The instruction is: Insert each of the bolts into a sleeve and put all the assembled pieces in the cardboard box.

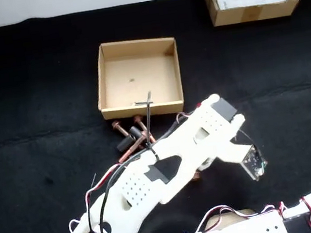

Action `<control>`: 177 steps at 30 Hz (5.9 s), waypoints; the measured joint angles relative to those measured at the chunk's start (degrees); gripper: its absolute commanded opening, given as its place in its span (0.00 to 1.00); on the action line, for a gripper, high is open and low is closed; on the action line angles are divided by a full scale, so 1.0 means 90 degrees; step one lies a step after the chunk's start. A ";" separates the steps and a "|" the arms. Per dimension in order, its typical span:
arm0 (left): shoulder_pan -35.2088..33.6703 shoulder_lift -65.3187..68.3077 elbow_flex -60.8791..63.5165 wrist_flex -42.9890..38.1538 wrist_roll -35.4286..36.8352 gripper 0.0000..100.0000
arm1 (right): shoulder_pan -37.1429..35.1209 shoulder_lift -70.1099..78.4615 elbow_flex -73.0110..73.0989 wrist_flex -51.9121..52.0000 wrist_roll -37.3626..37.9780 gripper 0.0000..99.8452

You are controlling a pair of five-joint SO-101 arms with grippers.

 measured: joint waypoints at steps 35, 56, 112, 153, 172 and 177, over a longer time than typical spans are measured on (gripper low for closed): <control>-0.0928 -0.4591 -0.0947 0.0010 0.6886 0.01 | -0.5636 0.0000 0.0000 0.1299 -0.1827 0.01; -0.2755 -1.1585 0.4425 -0.0703 0.8625 0.01 | -1.0842 0.0000 -0.1475 0.6545 -0.2227 0.01; -0.1758 -1.0657 0.9739 -0.8967 1.2054 0.01 | -1.1370 0.0000 -0.0313 0.4630 -0.2686 0.01; -0.1201 -1.0872 0.6271 -0.1973 1.0774 0.30 | -1.1116 0.0010 -0.0391 0.4435 -0.2266 0.01; -0.4317 -1.4916 0.8488 -0.1895 0.8547 0.02 | -1.0930 0.5900 -0.4728 0.2286 -0.0361 0.01; -0.4894 -1.6440 1.0676 -0.2725 0.8547 0.02 | -1.0930 0.7971 -0.6252 0.2276 0.0391 0.01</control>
